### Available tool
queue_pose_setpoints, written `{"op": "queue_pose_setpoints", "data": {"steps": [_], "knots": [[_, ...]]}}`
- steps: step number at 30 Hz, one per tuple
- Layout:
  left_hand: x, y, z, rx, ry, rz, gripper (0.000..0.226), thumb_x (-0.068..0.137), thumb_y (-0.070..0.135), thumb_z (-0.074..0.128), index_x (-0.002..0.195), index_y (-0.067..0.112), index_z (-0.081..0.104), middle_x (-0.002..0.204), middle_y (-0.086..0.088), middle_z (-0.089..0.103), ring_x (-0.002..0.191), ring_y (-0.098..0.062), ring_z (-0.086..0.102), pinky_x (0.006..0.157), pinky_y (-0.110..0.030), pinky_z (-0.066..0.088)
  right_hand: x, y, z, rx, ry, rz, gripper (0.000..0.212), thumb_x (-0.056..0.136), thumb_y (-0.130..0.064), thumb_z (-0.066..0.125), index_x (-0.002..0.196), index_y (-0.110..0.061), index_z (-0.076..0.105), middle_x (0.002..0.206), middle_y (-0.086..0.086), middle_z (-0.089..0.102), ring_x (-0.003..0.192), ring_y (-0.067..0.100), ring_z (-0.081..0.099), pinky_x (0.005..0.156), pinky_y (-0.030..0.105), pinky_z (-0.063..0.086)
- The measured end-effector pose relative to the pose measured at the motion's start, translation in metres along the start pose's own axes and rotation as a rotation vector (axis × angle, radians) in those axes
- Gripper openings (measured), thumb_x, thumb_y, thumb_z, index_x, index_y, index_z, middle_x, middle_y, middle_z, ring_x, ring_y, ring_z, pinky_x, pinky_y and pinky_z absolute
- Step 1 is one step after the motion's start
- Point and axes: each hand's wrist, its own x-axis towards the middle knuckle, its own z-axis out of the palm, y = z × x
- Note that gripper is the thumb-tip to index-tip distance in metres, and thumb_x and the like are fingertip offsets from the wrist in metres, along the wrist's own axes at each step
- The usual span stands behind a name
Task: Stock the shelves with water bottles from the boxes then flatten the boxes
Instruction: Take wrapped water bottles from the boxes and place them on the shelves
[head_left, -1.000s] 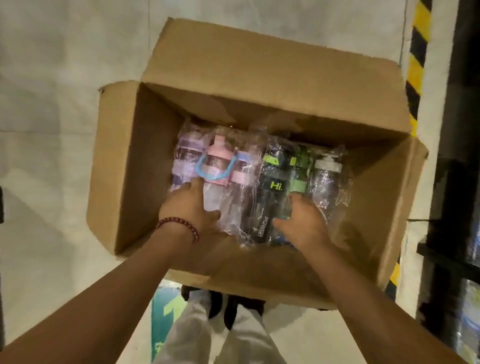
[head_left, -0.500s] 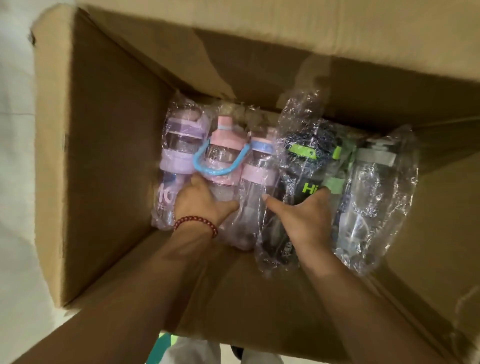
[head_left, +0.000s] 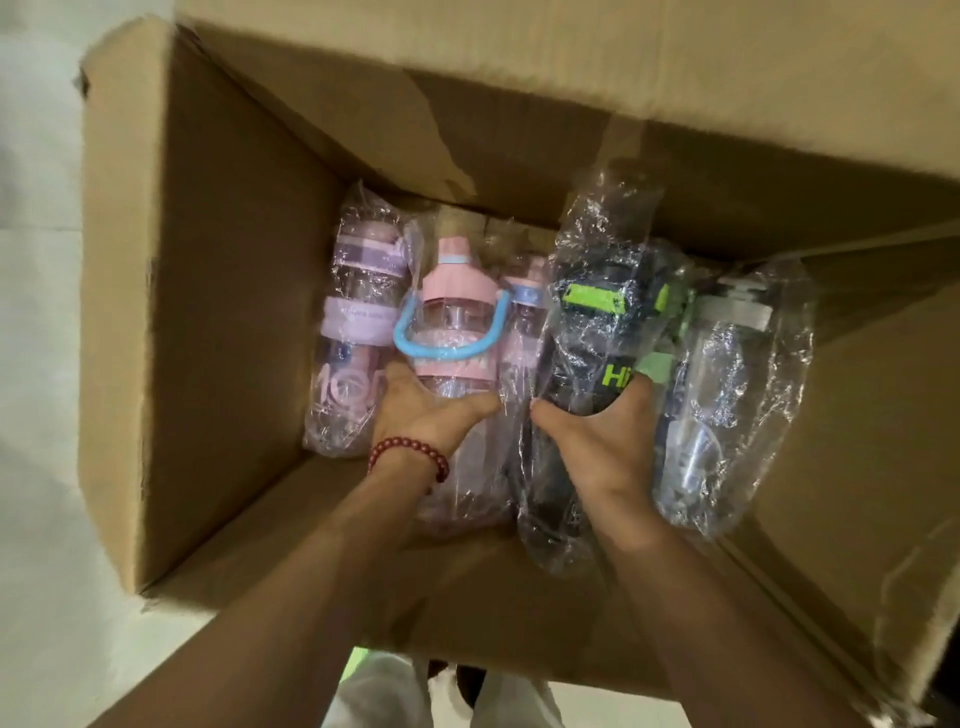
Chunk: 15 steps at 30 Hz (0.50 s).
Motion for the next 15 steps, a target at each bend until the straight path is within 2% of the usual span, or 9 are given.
{"op": "queue_pose_setpoints", "data": {"steps": [2,5,8,10,13,15], "knots": [[-0.016,0.005,-0.010,-0.018,-0.001,0.086,0.081,0.059,0.021,0.085,0.127,0.018,0.041,0.100,0.011,0.055,0.093,-0.009,0.056,0.082,-0.027,0.044,-0.014,-0.004,-0.005,0.015,-0.004,-0.021,0.071,0.066,-0.025,0.082,0.121,-0.014,0.037,0.089,-0.013,0.045,0.082,0.011,0.049,0.067,0.024,0.040],[-0.043,0.019,-0.035,0.023,0.009,0.184,0.074,0.059,0.020,0.085,0.119,0.017,0.043,0.096,0.016,0.054,0.088,-0.005,0.055,0.075,-0.021,0.045,-0.037,-0.013,-0.016,0.067,0.002,-0.020,0.087,0.062,-0.028,0.083,0.133,-0.010,0.035,0.110,0.004,0.057,0.100,0.024,0.057,0.082,0.034,0.049],[-0.070,0.032,-0.064,0.040,0.041,0.210,0.090,0.041,0.039,0.084,0.122,0.020,0.049,0.104,0.009,0.063,0.096,-0.012,0.061,0.085,-0.035,0.053,-0.063,-0.029,-0.037,0.094,-0.003,-0.022,0.088,0.061,-0.030,0.084,0.135,-0.014,0.037,0.113,0.006,0.061,0.101,0.027,0.060,0.086,0.036,0.050],[-0.092,0.043,-0.081,0.017,0.041,0.239,0.099,0.033,0.046,0.081,0.125,0.025,0.049,0.110,0.007,0.063,0.100,-0.014,0.061,0.089,-0.041,0.053,-0.082,-0.043,-0.059,0.102,-0.023,-0.051,0.088,0.064,-0.030,0.083,0.136,-0.015,0.035,0.109,0.002,0.058,0.099,0.024,0.058,0.083,0.032,0.047],[-0.133,0.065,-0.104,-0.015,0.043,0.313,0.095,0.035,0.045,0.080,0.123,0.025,0.051,0.111,0.007,0.063,0.101,-0.011,0.060,0.090,-0.041,0.053,-0.116,-0.062,-0.097,0.131,-0.047,-0.128,0.089,0.069,-0.027,0.082,0.139,-0.015,0.029,0.099,-0.011,0.042,0.097,0.014,0.048,0.079,0.023,0.036],[-0.163,0.081,-0.117,-0.055,0.058,0.358,0.092,0.037,0.042,0.080,0.122,0.024,0.052,0.111,0.006,0.065,0.101,-0.010,0.062,0.091,-0.042,0.053,-0.140,-0.075,-0.123,0.167,-0.054,-0.154,0.092,0.069,-0.026,0.083,0.142,-0.016,0.027,0.106,-0.014,0.039,0.103,0.007,0.042,0.083,0.018,0.033]]}}
